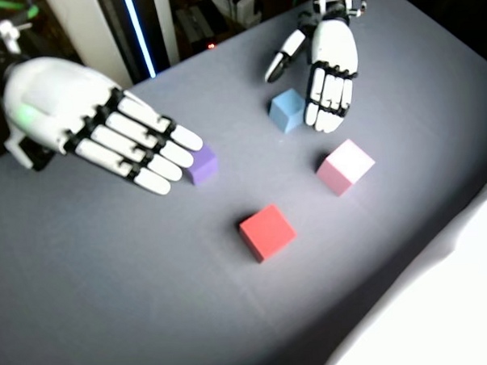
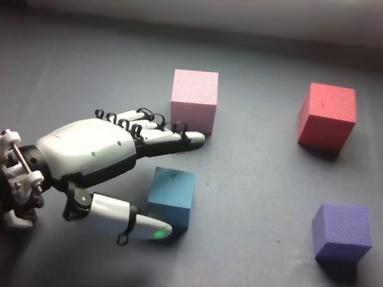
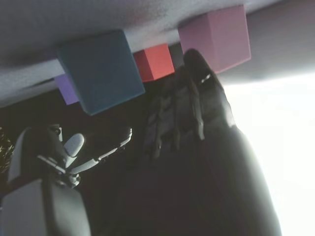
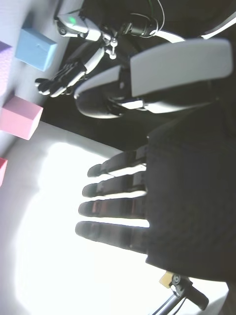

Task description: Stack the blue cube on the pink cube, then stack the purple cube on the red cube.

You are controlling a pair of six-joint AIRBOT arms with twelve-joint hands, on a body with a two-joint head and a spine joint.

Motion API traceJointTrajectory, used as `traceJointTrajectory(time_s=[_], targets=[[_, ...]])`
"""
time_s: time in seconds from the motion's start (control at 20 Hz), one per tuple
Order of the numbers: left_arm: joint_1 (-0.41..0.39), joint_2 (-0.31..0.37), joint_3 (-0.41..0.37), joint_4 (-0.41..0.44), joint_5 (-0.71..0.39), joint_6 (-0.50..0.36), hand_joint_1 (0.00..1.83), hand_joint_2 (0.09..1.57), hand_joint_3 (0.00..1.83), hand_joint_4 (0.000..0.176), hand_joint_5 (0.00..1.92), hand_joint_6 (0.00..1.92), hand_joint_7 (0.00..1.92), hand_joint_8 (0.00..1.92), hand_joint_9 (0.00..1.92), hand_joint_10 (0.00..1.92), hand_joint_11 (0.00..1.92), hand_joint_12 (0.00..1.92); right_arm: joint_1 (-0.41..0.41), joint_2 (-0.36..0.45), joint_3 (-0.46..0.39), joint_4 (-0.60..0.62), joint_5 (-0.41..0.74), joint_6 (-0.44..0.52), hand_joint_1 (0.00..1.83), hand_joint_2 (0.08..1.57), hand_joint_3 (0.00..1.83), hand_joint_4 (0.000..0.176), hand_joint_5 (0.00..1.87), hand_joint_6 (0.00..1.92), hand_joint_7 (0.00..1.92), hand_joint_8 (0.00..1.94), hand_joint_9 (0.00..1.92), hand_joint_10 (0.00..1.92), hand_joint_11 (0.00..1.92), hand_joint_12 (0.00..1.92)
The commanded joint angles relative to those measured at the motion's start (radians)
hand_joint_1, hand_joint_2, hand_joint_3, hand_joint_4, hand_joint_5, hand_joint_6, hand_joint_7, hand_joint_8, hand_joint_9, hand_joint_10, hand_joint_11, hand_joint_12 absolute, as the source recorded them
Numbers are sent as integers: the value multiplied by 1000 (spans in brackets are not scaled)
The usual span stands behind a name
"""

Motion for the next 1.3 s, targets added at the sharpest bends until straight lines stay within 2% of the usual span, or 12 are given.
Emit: traceJointTrajectory(time_s=[0.0, 0.05, 0.1, 0.15, 0.25, 0.3, 0.5, 0.65, 0.75, 1.0, 1.1, 1.25], targets=[[2, -21, 6, -13, -53, -14, 842, 1089, 8, 0, 547, 143, 772, 163, 326, 912, 0, 1543, 6, 3, 1, -9, 122, 5, 528, 1316, 1, 0, 0, 0, 0, 0, 0, 0, 0, 0], [0, -23, 8, -13, -53, -15, 1059, 1177, 0, 0, 765, 988, 912, 1217, 857, 1680, 810, 1845, 5, 3, 1, -8, 122, 5, 514, 1315, 0, 0, 0, 0, 0, 0, 0, 0, 0, 0], [-2, -24, 10, -13, -51, -15, 1108, 1188, 0, 0, 828, 1145, 1034, 1780, 1223, 1873, 1300, 1906, 5, 3, 1, -6, 122, 5, 482, 1312, 0, 0, 0, 0, 0, 0, 0, 0, 0, 0], [-3, -24, 11, -14, -49, -16, 1118, 1194, 0, 0, 829, 1189, 1032, 1893, 1258, 1911, 1383, 1918, 5, 3, 1, -4, 122, 6, 472, 1312, 0, 0, 0, 0, 0, 0, 0, 0, 0, 0], [-4, -23, 10, -14, -66, -17, 1119, 1202, 1, 0, 814, 1221, 917, 1920, 1121, 1921, 1246, 1921, 4, 3, 1, -3, 122, 7, 468, 1316, 2, 0, 0, 0, 0, 0, 0, 0, 0, 0], [-5, -18, 5, -14, -79, -17, 1192, 1244, 5, 0, 721, 1347, 751, 1471, 936, 1915, 1018, 1921, 4, 3, 1, -3, 122, 9, 467, 1320, 3, 0, 0, 0, 0, 0, 0, 0, 0, 0], [-30, 34, -30, -2, -163, -4, 1124, 1188, 0, 0, 847, 1191, 915, 1768, 1048, 1918, 1051, 1921, 3, 3, 1, -3, 124, 10, 491, 1323, 4, 0, 0, 0, 0, 0, 0, 0, 0, 0], [-89, 66, -35, 10, -178, 27, 1112, 1173, 0, 0, 869, 1173, 1056, 1905, 1270, 1921, 1343, 1921, 3, 4, 1, -2, 127, 12, 518, 1336, 7, 0, 0, 0, 0, 0, 0, 0, 0, 0], [-132, 67, -15, 9, -163, 38, 1140, 1186, 0, 0, 844, 1139, 750, 1684, 791, 1891, 822, 1921, 3, 4, 2, -1, 129, 12, 501, 1345, 9, 0, 0, 0, 0, 0, 0, 0, 0, 0], [-253, 49, 42, -3, -84, 84, 1218, 1226, 0, 0, 794, 1007, 781, 1594, 726, 1732, 662, 1903, 3, 4, 6, 0, 129, 12, 490, 1347, 7, 0, 0, 0, 0, 0, 0, 0, 0, 0], [-308, 26, 87, -4, -30, 85, 1212, 1237, 3, 0, 764, 1084, 765, 1613, 692, 1729, 632, 1916, 3, 3, 8, 0, 129, 12, 487, 1349, 7, 0, 0, 0, 0, 0, 0, 0, 0, 0], [-378, -11, 145, -6, 47, 91, 1196, 1257, 2, 0, 742, 1090, 738, 1692, 952, 1918, 1010, 1921, 3, 2, 10, 3, 128, 13, 507, 1349, 4, 0, 0, 0, 0, 0, 0, 0, 0, 0]])
